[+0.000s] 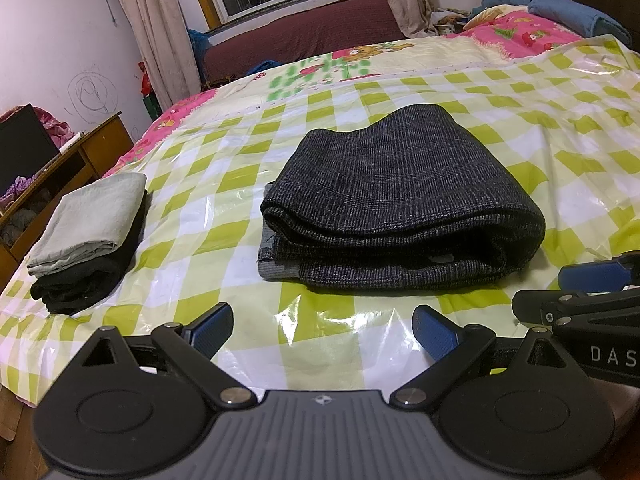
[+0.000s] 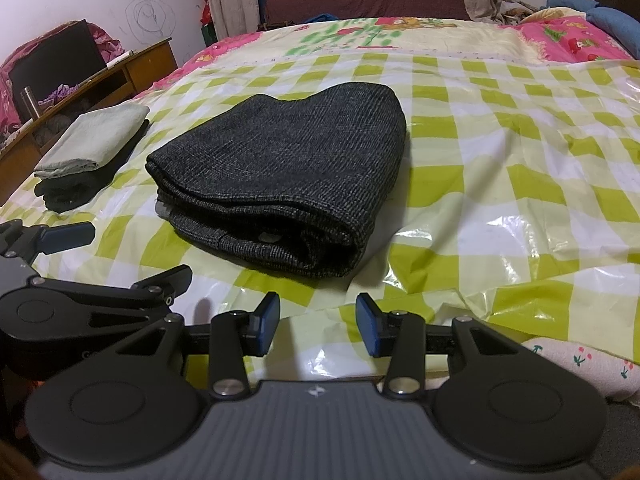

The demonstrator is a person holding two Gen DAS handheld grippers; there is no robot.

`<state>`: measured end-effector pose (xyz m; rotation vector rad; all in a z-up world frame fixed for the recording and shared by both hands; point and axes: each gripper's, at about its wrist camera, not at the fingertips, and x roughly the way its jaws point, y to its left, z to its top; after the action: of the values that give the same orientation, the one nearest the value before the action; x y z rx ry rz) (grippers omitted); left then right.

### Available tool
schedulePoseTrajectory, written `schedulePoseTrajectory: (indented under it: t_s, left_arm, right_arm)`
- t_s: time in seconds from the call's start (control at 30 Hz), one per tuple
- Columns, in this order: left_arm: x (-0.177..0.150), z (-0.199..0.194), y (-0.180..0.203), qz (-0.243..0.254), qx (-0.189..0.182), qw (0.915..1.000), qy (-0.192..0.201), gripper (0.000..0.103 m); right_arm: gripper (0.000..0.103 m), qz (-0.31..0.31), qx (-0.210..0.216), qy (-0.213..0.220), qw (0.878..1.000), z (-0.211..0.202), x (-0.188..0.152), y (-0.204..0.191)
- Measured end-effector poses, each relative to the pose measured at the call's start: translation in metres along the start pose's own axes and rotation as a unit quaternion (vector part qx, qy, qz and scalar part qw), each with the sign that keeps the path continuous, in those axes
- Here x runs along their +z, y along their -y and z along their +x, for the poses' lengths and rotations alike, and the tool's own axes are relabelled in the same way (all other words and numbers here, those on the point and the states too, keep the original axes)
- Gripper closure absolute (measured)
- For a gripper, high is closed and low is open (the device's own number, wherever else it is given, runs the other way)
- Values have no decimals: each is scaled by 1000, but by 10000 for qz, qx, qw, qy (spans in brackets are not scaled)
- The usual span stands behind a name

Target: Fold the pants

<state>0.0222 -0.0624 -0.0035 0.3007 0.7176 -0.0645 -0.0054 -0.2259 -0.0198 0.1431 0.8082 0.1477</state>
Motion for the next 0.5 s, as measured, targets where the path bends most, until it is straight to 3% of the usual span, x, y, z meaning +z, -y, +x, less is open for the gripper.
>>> schedulePoseTrajectory:
  t_s: [0.5]
  left_arm:
    - [-2,1,-2,19,1,10000,-8,0]
  right_arm:
    - [60,-26,-9,-20,10000,1,0,0]
